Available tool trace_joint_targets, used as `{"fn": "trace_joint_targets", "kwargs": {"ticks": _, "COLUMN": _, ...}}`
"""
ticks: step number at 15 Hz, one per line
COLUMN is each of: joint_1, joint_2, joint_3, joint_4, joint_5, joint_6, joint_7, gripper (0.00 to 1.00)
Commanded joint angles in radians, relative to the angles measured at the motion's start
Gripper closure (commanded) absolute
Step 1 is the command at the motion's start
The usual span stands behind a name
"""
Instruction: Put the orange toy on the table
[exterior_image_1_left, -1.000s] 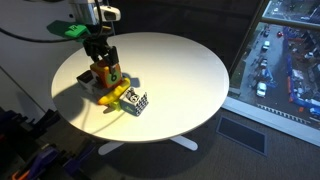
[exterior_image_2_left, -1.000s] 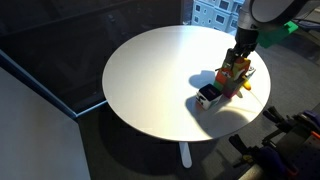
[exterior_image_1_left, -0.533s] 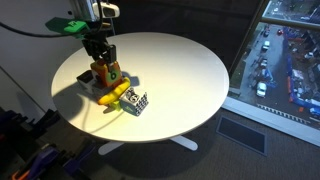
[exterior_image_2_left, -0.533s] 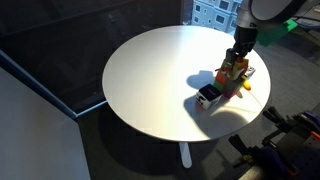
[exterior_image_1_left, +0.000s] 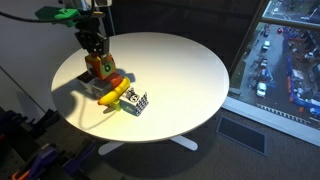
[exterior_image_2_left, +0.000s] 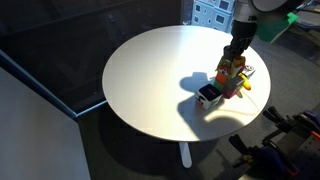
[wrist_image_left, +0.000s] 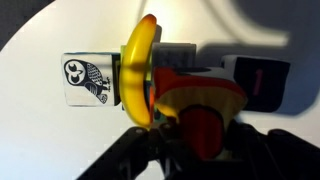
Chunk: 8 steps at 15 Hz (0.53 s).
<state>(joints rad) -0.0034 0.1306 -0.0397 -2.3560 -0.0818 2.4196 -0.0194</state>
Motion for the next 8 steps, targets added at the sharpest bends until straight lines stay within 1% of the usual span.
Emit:
{"fn": "trace_joint_targets", "kwargs": {"ticks": 1, "joint_1": 0.011, "joint_2": 0.012, "joint_3": 0.016, "joint_4": 0.032, "joint_5": -0.014, "joint_6": -0.021, "joint_7": 0.027, "gripper": 0.81}}
{"fn": "trace_joint_targets", "kwargs": {"ticks": 8, "joint_1": 0.04, "joint_2": 0.093, "joint_3": 0.033, "joint_4": 0.101, "joint_5": -0.019, "joint_6": -0.014, "joint_7": 0.052, "gripper": 0.81}}
